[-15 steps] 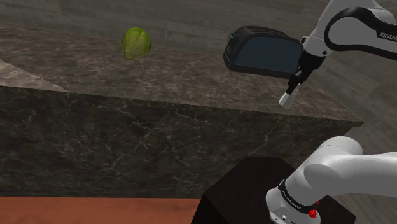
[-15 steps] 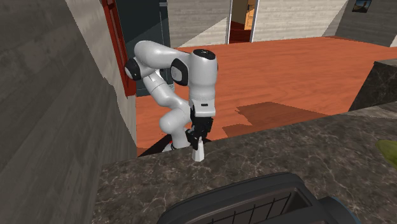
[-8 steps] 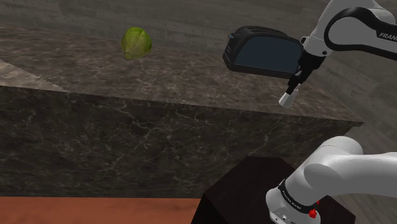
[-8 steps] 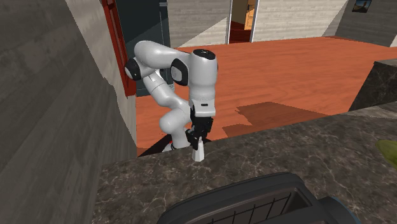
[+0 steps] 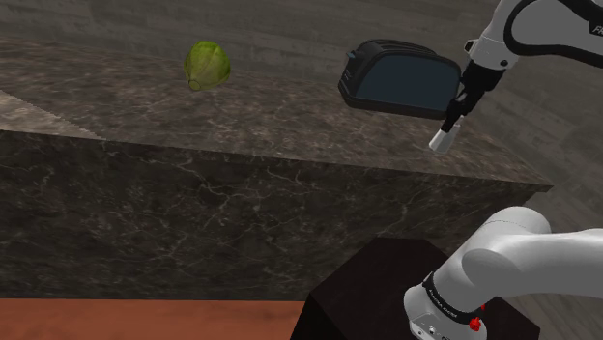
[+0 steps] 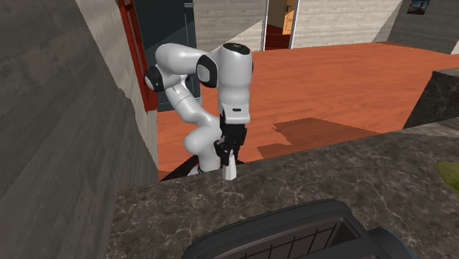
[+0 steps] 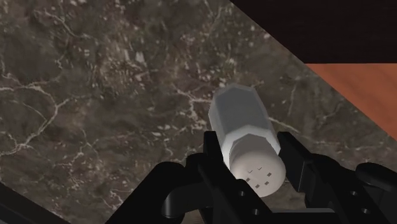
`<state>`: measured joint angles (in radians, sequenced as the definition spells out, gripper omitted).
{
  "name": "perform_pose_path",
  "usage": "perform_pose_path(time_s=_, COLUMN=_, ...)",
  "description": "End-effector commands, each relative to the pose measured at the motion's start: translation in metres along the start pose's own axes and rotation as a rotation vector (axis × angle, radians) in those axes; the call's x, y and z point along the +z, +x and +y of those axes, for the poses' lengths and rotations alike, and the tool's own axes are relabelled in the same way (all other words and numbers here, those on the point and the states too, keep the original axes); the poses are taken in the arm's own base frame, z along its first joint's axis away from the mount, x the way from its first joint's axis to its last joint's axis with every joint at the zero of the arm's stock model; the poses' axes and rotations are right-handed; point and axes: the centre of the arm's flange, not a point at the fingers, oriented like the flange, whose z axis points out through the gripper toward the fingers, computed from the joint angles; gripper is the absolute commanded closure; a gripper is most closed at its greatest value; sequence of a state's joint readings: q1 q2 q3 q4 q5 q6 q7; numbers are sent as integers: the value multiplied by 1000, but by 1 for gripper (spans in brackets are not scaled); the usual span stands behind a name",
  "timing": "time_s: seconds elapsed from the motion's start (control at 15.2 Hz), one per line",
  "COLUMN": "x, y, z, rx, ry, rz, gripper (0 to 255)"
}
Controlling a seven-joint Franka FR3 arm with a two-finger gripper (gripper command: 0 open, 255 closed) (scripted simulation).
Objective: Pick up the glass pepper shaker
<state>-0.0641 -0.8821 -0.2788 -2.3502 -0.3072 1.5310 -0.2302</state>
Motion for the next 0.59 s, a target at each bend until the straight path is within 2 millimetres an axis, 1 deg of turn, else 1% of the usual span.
perform_pose_path(time_s=0.0, x=-11, y=0, z=1, rx=0, ry=0, rz=0, gripper=255)
perform_pose_path(time_s=0.4, x=-43, y=0, z=4, rx=0, ry=0, rz=0, gripper=255)
perform_pose_path(time_s=0.53, x=-44, y=0, z=4, rx=0, ry=0, rz=0, gripper=255)
